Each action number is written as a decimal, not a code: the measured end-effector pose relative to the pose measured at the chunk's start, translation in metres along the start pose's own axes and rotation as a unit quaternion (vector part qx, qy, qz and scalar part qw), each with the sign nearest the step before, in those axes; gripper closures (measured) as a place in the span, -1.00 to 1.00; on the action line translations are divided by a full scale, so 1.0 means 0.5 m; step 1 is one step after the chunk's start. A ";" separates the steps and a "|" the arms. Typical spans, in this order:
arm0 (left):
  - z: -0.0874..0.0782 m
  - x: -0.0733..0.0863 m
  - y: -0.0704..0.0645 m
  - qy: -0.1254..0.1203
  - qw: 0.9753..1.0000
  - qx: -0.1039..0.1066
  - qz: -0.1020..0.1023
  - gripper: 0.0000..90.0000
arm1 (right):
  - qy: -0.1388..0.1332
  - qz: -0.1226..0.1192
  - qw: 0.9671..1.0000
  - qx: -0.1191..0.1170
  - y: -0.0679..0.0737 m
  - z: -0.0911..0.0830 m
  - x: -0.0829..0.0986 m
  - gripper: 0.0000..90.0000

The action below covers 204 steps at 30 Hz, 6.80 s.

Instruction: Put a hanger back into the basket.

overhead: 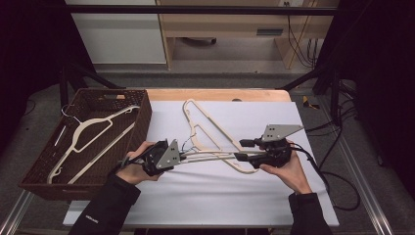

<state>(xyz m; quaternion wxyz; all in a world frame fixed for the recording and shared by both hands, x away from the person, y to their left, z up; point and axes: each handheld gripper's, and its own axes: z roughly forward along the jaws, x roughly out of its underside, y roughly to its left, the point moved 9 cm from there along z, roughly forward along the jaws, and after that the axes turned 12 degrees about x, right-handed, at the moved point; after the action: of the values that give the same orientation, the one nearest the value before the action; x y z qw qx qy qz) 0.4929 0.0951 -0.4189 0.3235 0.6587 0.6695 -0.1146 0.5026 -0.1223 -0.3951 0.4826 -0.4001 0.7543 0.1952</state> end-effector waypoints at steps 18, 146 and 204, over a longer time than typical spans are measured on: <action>0.013 -0.026 -0.027 0.027 0.999 0.023 -0.022 0.93 | -0.108 0.005 0.992 0.066 -0.044 -0.030 -0.047 -0.72; -0.334 0.577 0.156 0.045 0.859 -0.175 -0.479 0.56 | -0.008 0.107 0.985 0.137 -0.067 -0.029 0.115 -0.88; -0.128 0.126 0.011 -0.227 0.928 -0.091 -0.279 -0.89 | 0.030 0.093 0.989 0.115 -0.040 0.077 0.093 -0.66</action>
<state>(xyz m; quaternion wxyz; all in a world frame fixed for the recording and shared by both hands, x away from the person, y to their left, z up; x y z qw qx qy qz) 0.4849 0.1836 -0.4050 0.4805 0.3691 0.7424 -0.2858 0.5306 -0.1275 -0.4519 0.4824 -0.2760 0.8195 0.1395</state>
